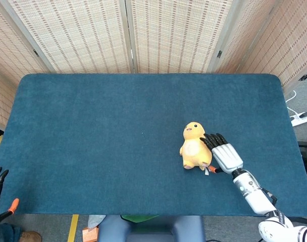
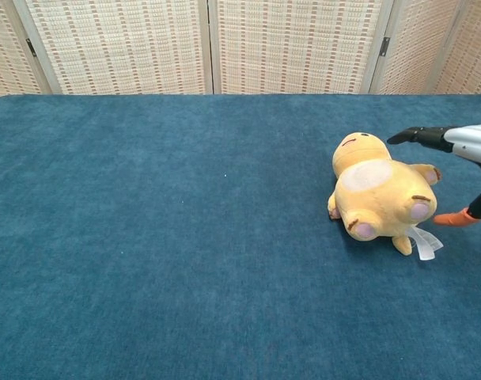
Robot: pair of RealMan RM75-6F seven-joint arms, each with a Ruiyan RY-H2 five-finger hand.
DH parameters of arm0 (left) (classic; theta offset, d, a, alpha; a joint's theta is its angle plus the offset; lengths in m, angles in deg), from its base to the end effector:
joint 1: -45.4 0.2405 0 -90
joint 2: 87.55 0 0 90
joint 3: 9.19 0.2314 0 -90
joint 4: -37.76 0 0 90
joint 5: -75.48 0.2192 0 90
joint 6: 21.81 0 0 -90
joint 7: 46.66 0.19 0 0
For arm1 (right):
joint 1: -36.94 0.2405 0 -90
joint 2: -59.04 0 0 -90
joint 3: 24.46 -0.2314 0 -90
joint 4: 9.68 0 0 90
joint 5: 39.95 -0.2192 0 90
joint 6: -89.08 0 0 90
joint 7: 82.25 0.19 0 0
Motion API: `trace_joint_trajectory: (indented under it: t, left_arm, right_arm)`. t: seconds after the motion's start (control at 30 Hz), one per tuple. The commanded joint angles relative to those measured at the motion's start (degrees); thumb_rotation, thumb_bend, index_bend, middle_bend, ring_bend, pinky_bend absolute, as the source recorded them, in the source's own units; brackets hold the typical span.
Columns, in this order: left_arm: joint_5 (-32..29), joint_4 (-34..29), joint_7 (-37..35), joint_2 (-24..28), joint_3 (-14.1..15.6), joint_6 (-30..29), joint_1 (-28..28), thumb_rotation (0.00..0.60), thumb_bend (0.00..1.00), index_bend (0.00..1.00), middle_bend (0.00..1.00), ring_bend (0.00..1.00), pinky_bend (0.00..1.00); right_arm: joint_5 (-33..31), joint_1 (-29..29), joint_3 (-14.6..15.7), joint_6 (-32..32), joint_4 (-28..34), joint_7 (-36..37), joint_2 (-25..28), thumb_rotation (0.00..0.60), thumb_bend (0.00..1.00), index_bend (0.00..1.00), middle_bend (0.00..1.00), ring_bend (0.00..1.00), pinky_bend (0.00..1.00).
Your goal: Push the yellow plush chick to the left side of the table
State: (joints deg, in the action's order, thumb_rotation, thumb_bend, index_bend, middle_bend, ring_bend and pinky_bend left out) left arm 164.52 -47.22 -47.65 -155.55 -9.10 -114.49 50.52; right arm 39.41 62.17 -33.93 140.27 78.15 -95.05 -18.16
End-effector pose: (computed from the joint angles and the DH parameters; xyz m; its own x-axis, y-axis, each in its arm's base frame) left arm -0.3287 0.1607 0.1410 0.4414 -0.0061 0.8973 0.8934 0.0959 -0.4388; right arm -0.2165 -0.3220 -0.0001 0.5051 -0.3242 0.7999 -0.8546 -0.3170 0.4112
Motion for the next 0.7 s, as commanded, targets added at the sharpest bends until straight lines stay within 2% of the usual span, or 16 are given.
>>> trace_joint_trajectory:
  t: [0.03, 0.17, 0.23, 0.27, 0.3, 0.4, 0.5, 0.57, 0.7]
  left_arm:
    - [-1.1, -0.1, -0.4, 0.3, -0.4, 0.9, -0.4, 0.6, 0.34, 0.0, 0.0, 0.0, 0.15]
    - [-1.1, 0.0, -0.9, 0.5, -0.4, 0.7, -0.3, 0.6, 0.34, 0.0, 0.0, 0.0, 0.15]
    - [-0.9, 0.0, -0.9, 0.5, -0.3, 0.5, -0.2, 0.6, 0.34, 0.0, 0.0, 0.0, 0.15]
    - [-0.8, 0.0, -0.9, 0.5, -0.2, 0.4, -0.2, 0.6, 0.34, 0.0, 0.0, 0.0, 0.15]
    - [-0.6, -0.2, -0.9, 0.6, -0.1, 0.2, -0.1, 0.6, 0.34, 0.0, 0.0, 0.0, 0.15]
    - [-0.1, -0.4, -1.1, 0.7, 0.0, -0.3, -0.1, 0.6, 0.34, 0.0, 0.0, 0.0, 0.15]
    - [0.1, -0.5, -1.3, 0.9, 0.0, -0.5, -0.1, 0.6, 0.34, 0.0, 0.0, 0.0, 0.15]
    - [0.1, -0.6, -1.5, 1.0, 0.0, -0.5, -0.1, 0.6, 0.34, 0.0, 0.0, 0.0, 0.15]
    - [0.0, -0.5, -1.9, 1.0, 0.1, -0.5, 0.0, 0.6, 0.34, 0.0, 0.0, 0.0, 0.15]
  right_arm:
    - [-4.7, 4.2, 0.3, -6.7, -4.1, -1.1, -4.0, 0.6, 0.23, 0.0, 0.0, 0.0, 0.0]
    - [-5.2, 5.1, 1.9, -8.2, -4.0, -0.5, -4.1, 0.6, 0.25, 0.0, 0.03, 0.0, 0.09]
    - [-4.6, 5.3, 2.4, -7.4, -4.3, -0.1, -4.7, 0.6, 0.29, 0.04, 0.16, 0.04, 0.2]
    - [-4.3, 5.1, 2.4, -6.2, -4.7, -0.2, -5.2, 0.6, 0.33, 0.13, 0.29, 0.13, 0.31]
    - [-3.4, 4.8, 2.4, -4.0, -5.2, -0.6, -6.1, 0.6, 0.39, 0.29, 0.45, 0.28, 0.46]
    - [0.5, 3.8, 2.8, 2.2, -5.8, -0.6, -8.0, 0.6, 0.59, 0.6, 0.68, 0.53, 0.73]
    - [5.6, 2.9, 3.3, 8.7, -5.2, 1.2, -9.2, 0.6, 0.7, 0.71, 0.76, 0.62, 0.83]
    - [8.8, 2.9, 3.8, 11.4, -4.0, 2.5, -9.3, 0.6, 0.73, 0.74, 0.78, 0.64, 0.85]
    - [14.9, 4.2, 4.4, 15.5, -0.7, 2.2, -11.2, 0.6, 0.73, 0.74, 0.78, 0.65, 0.86]
